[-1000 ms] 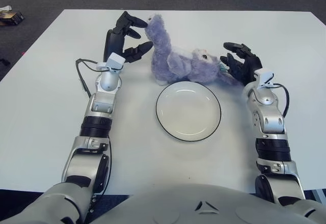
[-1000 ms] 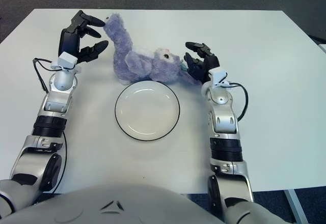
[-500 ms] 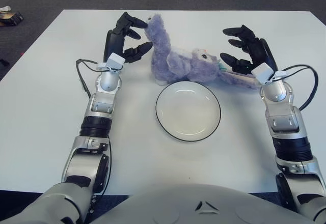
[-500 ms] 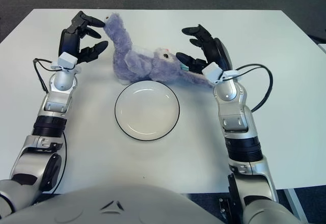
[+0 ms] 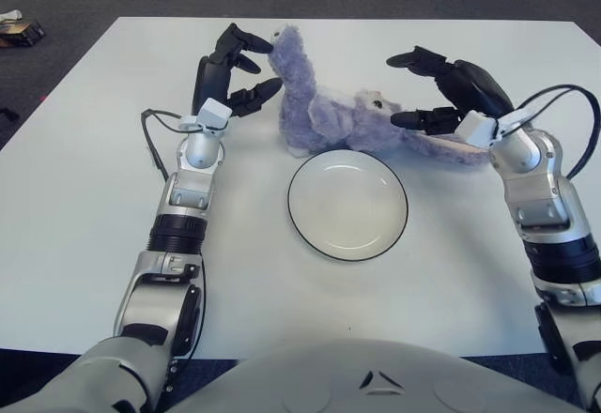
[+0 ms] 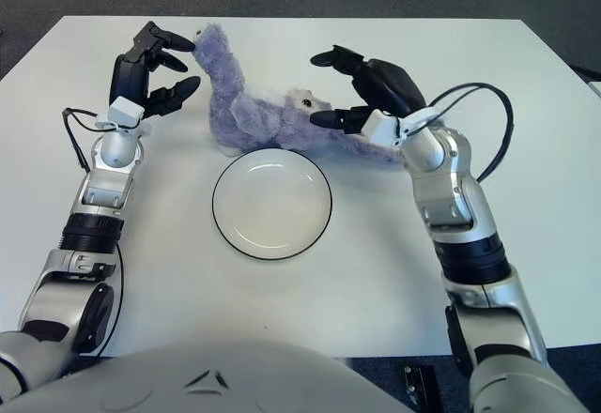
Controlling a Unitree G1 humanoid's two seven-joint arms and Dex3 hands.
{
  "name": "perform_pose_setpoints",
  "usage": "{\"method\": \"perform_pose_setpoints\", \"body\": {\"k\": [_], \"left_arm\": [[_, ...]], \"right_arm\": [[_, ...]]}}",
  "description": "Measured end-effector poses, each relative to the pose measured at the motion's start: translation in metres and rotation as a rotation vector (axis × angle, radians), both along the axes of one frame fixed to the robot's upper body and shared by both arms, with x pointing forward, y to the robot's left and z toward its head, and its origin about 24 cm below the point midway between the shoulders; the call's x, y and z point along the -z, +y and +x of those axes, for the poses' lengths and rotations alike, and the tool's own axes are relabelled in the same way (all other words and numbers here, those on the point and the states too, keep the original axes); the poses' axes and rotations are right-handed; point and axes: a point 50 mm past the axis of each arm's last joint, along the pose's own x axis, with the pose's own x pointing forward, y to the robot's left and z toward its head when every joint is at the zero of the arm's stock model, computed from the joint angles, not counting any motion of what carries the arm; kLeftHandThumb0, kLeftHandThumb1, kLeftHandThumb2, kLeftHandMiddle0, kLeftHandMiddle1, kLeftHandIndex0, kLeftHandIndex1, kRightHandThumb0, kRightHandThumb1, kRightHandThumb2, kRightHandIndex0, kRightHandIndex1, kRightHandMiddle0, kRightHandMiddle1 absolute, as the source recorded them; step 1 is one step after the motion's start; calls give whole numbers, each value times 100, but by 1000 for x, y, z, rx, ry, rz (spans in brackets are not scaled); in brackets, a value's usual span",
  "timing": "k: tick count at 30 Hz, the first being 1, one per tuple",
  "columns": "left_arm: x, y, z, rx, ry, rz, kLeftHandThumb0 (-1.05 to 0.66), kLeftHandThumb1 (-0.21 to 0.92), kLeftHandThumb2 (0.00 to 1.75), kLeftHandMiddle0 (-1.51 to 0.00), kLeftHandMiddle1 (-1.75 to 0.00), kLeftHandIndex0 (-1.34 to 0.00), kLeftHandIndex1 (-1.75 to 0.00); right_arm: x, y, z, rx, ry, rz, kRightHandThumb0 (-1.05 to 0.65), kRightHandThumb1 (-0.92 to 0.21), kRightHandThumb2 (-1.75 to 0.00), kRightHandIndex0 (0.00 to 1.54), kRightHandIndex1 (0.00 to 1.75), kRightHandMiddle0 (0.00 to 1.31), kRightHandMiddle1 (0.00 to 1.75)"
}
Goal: Put the doll into the plate.
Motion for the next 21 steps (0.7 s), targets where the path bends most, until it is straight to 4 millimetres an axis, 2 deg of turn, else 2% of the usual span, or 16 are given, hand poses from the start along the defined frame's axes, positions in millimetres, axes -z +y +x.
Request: {"method": "perform_pose_setpoints", "body": {"k": [7,21], "left_arm": [[1,-2,0,5,5,0,-1,88,28,-52,-148,-50,-120],[0,-6,0,13,2,-3,-1,88,29,-50,-151,-49,-121]], "right_arm": [[-3,1,1,-18,6,-34,-70,-92,-24,34,0,30,14],[7,1,9,-39,117,-105,-70,-92,-22,31,0,30,11]]}}
